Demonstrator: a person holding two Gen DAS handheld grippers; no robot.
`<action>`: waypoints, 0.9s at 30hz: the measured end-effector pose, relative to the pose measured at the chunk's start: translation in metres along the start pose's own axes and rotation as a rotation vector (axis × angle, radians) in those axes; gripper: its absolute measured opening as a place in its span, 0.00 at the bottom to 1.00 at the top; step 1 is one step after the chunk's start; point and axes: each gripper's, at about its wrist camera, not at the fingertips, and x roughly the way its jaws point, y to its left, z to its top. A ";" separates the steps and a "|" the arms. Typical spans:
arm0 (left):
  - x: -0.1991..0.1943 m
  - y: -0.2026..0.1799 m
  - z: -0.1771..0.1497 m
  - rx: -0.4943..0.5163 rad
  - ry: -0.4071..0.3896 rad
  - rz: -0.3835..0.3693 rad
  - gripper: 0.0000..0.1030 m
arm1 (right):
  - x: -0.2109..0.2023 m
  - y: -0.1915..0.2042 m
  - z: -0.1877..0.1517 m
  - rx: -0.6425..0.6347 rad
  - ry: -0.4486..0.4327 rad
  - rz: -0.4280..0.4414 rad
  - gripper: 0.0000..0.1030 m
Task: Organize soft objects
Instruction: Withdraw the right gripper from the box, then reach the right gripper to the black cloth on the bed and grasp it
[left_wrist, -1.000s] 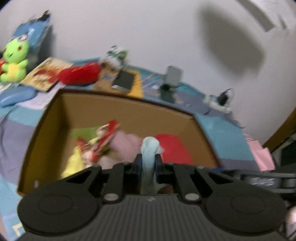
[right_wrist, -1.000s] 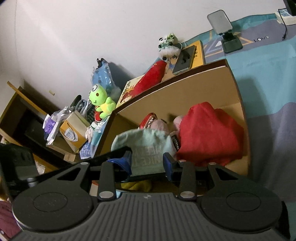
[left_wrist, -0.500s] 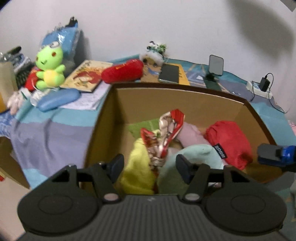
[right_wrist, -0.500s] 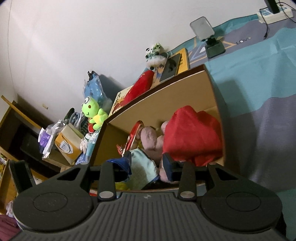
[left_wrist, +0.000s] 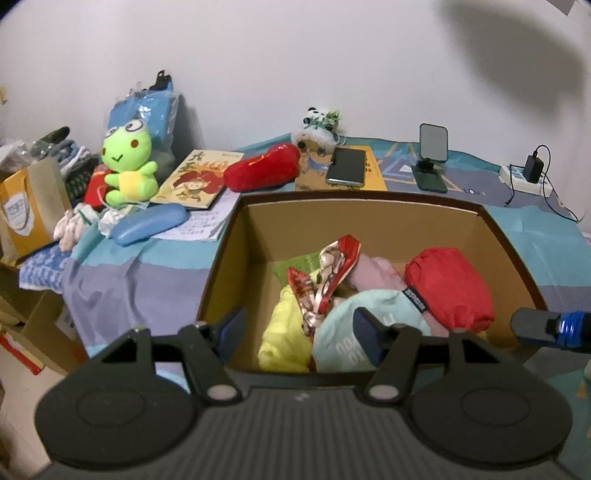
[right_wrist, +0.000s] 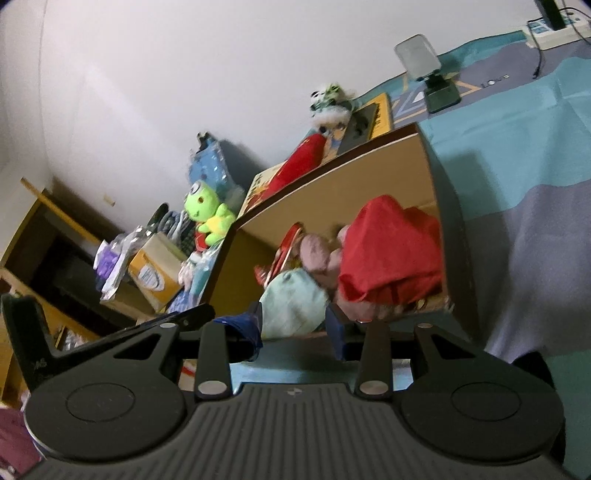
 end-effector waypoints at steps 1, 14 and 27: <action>-0.002 -0.001 -0.002 -0.004 0.006 0.007 0.63 | -0.001 0.001 -0.002 -0.006 0.009 0.007 0.21; -0.019 -0.022 -0.043 -0.015 0.090 0.067 0.64 | -0.004 0.016 -0.036 -0.092 0.122 0.049 0.21; -0.008 -0.065 -0.092 0.031 0.238 0.055 0.64 | -0.021 -0.009 -0.069 -0.120 0.228 -0.018 0.21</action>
